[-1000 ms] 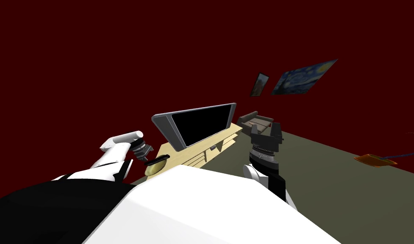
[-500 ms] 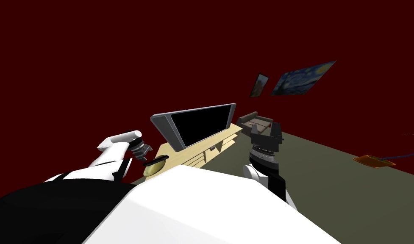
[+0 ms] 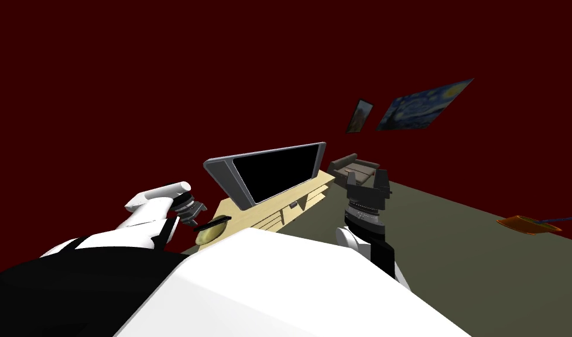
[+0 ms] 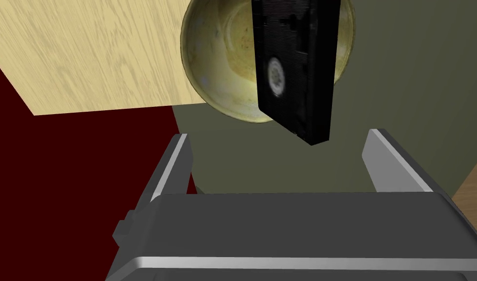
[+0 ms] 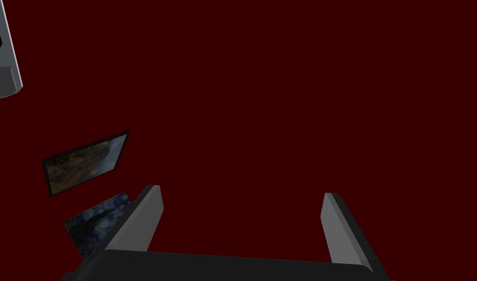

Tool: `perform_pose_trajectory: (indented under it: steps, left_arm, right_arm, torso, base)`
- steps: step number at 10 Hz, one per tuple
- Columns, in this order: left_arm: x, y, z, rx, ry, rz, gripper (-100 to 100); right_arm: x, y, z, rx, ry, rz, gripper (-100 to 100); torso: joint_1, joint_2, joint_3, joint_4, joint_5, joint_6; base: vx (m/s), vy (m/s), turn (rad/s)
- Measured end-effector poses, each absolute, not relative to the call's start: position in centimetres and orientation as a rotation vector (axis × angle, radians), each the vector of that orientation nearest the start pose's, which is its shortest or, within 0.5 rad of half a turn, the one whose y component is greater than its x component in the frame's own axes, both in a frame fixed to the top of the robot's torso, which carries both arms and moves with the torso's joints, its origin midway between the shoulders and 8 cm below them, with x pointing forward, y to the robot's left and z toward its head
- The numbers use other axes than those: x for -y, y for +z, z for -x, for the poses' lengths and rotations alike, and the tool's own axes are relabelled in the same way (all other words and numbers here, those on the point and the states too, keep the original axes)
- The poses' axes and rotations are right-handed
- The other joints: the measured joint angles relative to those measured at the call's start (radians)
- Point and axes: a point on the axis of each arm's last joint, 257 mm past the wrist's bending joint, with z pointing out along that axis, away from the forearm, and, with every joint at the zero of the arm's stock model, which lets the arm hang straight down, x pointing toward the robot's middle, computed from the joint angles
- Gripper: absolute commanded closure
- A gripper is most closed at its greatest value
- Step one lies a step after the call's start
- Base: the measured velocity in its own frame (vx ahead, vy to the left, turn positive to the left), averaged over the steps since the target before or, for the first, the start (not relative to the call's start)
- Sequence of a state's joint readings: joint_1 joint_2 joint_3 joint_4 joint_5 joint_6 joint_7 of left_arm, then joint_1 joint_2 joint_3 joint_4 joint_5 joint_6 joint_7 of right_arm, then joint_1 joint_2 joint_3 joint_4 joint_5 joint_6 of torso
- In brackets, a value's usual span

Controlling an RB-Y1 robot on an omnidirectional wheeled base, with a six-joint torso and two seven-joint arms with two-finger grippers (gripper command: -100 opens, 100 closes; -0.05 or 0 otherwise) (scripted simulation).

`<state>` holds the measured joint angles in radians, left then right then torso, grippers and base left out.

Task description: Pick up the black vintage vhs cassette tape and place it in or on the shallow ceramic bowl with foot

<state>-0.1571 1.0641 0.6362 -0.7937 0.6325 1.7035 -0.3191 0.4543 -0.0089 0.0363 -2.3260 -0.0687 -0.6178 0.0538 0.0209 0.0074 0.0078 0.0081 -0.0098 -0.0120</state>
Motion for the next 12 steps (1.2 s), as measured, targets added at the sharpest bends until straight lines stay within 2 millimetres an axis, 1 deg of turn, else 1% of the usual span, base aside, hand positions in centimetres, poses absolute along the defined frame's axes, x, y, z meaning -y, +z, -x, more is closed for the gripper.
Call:
perform_pose_trajectory:
  steps: [3, 4, 9, 12]
  left_arm:
    - [-68.5, -28.4, -18.9, -1.471, 0.048, 2.788, -100]
    - [-68.5, -28.4, -18.9, -1.471, 0.048, 2.788, -100]
    - [-69.5, -25.3, -15.8, -1.371, 0.063, 2.840, -100]
    - [-69.8, -23.7, -14.4, -1.324, 0.076, 2.862, -100]
  right_arm:
    - [26.6, 7.8, -31.4, -0.441, 1.387, -0.518, 0]
    - [26.6, 7.8, -31.4, -0.441, 1.387, -0.518, 0]
    - [26.6, 7.8, -31.4, -0.441, 1.387, -0.518, 0]
    - [26.6, 7.8, -31.4, -0.441, 1.387, -0.518, 0]
  torso:
    - [0.000, 0.000, 0.000, 0.000, 0.000, 0.000]
    - [-0.001, -0.001, 0.000, 0.000, 0.000, 0.000]
    - [-0.001, 0.001, 0.001, 0.000, -0.001, 0.000]
    - [-0.002, 0.001, 0.001, 0.000, -0.001, 0.000]
  base:
    - [0.002, -0.002, 0.006]
    - [-0.016, -0.013, -0.176]
    - [-0.026, -0.008, -0.149]
    - [-0.024, -0.011, -0.136]
